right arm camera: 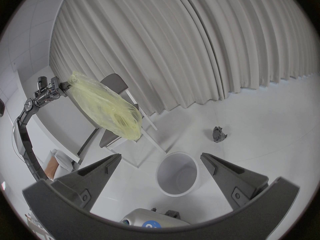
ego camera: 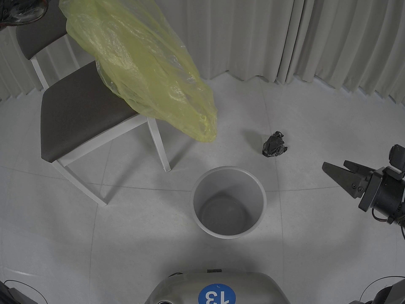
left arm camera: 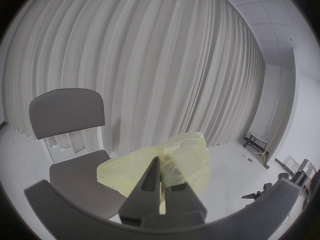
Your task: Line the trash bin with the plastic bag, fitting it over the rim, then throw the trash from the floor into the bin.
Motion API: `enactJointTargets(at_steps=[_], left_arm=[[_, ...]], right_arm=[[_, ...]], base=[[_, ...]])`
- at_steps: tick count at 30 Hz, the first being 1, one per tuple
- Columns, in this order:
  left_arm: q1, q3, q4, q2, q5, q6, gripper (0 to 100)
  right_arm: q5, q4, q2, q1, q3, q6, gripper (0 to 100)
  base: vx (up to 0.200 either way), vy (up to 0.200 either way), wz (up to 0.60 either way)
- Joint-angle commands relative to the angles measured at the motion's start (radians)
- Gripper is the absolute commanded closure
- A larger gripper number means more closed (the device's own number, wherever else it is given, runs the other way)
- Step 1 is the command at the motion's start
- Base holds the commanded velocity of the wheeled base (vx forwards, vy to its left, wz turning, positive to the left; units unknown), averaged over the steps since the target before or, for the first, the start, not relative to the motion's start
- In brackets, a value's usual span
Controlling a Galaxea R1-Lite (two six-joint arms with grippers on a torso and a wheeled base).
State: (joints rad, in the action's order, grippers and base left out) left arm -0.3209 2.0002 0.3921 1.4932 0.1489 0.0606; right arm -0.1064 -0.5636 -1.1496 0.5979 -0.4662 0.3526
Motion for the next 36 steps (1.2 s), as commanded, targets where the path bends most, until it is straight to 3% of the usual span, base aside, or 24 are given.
enactJointTargets(at_steps=[1,10,23,28,36], left_arm=[[-0.047,0.0,-0.004,-0.011,-0.019,0.005,100],[-0.122,0.0,-0.006,-0.028,-0.075,0.024,100],[-0.132,0.0,-0.006,-0.051,-0.081,0.019,100],[-0.175,-0.06,-0.05,-0.051,-0.129,0.025,100],[-0.191,-0.11,-0.114,-0.054,-0.135,0.045,100]], right_arm=[[0.005,-0.053,-0.07,0.028,0.032,0.032,0],[-0.009,-0.157,-0.191,0.117,0.017,0.043,0],[-0.004,-0.162,-0.226,0.134,0.003,0.043,0],[-0.003,-0.16,-0.237,0.135,-0.003,0.042,0],[-0.012,-0.179,-0.285,0.163,-0.014,0.042,0]], base=[[0.0,0.0,0.0],[0.0,0.0,0.0],[0.0,0.0,0.0],[0.0,0.0,0.0],[0.0,0.0,0.0]])
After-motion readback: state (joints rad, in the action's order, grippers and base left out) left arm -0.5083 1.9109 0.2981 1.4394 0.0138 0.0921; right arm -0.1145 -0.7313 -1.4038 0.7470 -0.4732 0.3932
